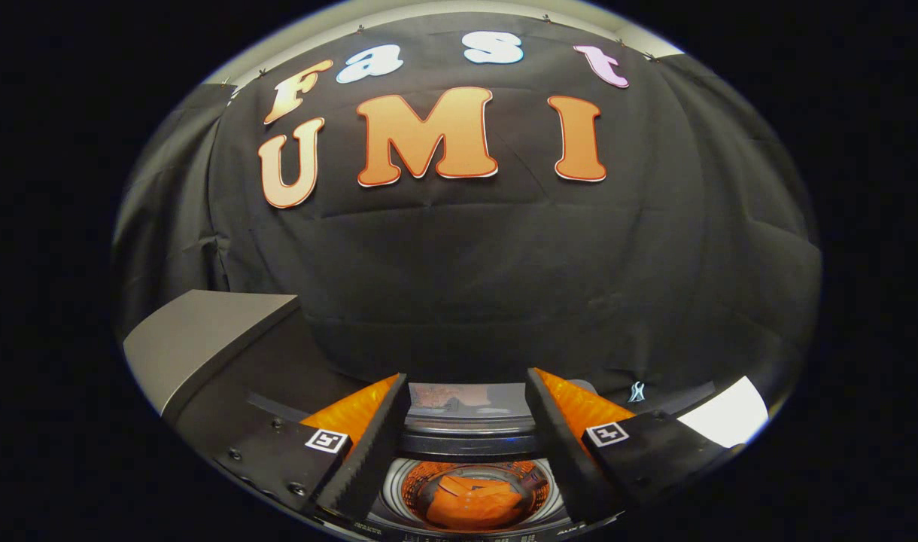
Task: Put the clothes into the washing machine and then close the washing machine lid.
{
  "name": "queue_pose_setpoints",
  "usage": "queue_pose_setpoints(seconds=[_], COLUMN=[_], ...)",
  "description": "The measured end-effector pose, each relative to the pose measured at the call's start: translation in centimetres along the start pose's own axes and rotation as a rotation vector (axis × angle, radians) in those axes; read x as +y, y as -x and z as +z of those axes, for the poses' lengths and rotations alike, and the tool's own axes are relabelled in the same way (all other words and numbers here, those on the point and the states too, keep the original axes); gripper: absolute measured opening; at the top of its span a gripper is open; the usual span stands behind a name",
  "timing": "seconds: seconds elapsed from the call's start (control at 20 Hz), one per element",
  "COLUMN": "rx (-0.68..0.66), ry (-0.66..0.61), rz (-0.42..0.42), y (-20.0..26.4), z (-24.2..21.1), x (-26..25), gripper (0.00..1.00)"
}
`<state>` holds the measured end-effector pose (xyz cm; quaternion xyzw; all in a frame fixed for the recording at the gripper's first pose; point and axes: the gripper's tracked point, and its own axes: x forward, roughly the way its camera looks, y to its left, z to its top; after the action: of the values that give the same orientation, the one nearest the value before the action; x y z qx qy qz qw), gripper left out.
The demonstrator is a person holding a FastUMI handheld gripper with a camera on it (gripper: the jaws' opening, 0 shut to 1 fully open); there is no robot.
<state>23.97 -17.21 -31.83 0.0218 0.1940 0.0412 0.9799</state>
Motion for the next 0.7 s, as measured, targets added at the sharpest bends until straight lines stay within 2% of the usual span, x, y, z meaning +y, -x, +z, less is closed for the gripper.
queue_pose_setpoints(seconds=[0.25,0.7], rx=[0.025,0.255], ry=[0.012,-0.011], rz=[-0.004,-0.014], y=[0.0,-0.4], z=[-1.4,-12.0], x=[-0.4,-0.6], gripper=[0.99,1.00])
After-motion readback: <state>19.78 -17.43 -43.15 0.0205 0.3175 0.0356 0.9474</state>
